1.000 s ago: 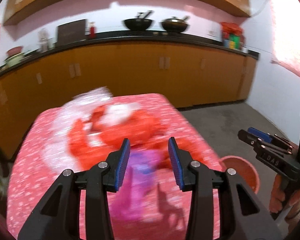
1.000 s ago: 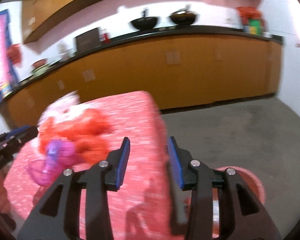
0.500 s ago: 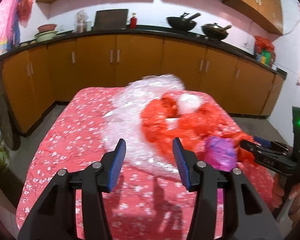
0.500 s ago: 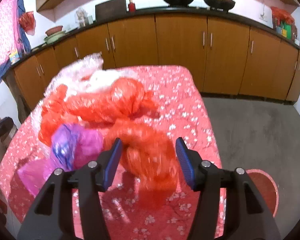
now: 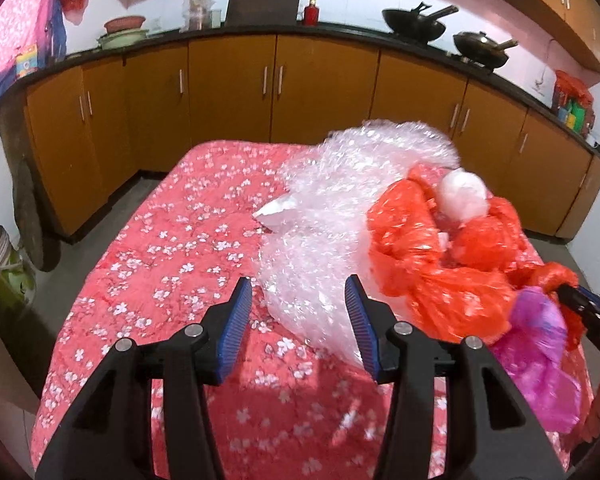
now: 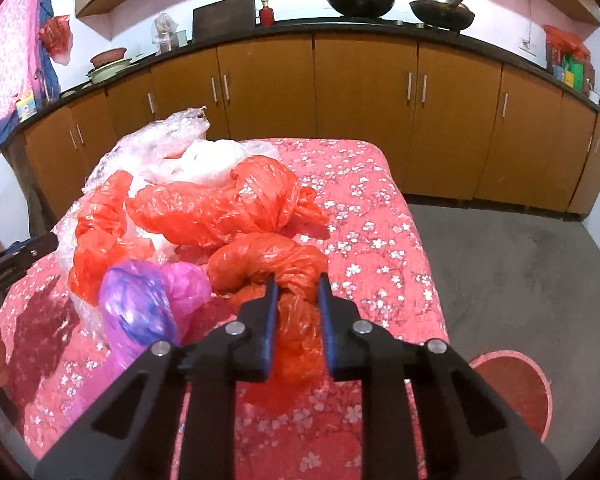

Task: Collect trash
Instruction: 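Return both tools to the table and grasp the orange-red bag with the right tool, then grasp the bubble wrap with the left tool while the right tool holds the orange-red bag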

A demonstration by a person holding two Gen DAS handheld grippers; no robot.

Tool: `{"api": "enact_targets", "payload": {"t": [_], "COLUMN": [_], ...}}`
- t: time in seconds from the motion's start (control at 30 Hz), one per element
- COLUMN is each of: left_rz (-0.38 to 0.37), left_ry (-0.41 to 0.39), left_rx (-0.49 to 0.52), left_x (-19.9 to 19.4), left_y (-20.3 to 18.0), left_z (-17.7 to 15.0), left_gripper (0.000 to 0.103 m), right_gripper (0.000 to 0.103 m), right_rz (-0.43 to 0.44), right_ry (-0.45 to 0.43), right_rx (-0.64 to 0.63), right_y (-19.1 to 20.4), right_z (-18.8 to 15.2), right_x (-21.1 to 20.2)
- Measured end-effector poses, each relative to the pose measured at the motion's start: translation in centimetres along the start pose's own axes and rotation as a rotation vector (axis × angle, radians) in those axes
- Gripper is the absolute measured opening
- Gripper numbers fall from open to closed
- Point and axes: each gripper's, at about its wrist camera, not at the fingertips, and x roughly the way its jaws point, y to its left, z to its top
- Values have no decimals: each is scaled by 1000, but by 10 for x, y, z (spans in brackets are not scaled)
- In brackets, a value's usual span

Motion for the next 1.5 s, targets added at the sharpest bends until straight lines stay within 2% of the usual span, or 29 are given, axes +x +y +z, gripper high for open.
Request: {"api": "enact_targets", "payload": {"t": [0.1,0.17,0.3,0.43,0.93,1.3,1.5], "left_rz": [14,12,-8,0,-9,57,59], "left_ry": [31,50,74,59,-47,-110,-138], "left_rx": [12,15,28,69,78,66,70], "left_x": [12,17,21,15,-32,-58,-75], "left_y": [0,0,-3,-7,-7,8,14], "left_z": [1,2,2,2,22,36,41], "left_gripper": [49,45,20,12,10,10,10], "right_gripper": [19,19,19,19,19,19,19], "right_rz": [-9,-13,-16,-13,2,5,12], "right_ry": [-9,-16,-20,-28,-96,-133,-150], "right_rx": [-18,-27,-28,-13,11,13,18], "right_y": [3,4,4,2,-2,-1,-1], "right_z": [-1,-1,-1,-1,3,2,2], "right_x": [-1,-3,-4,-8,-42,-68,-79]}}
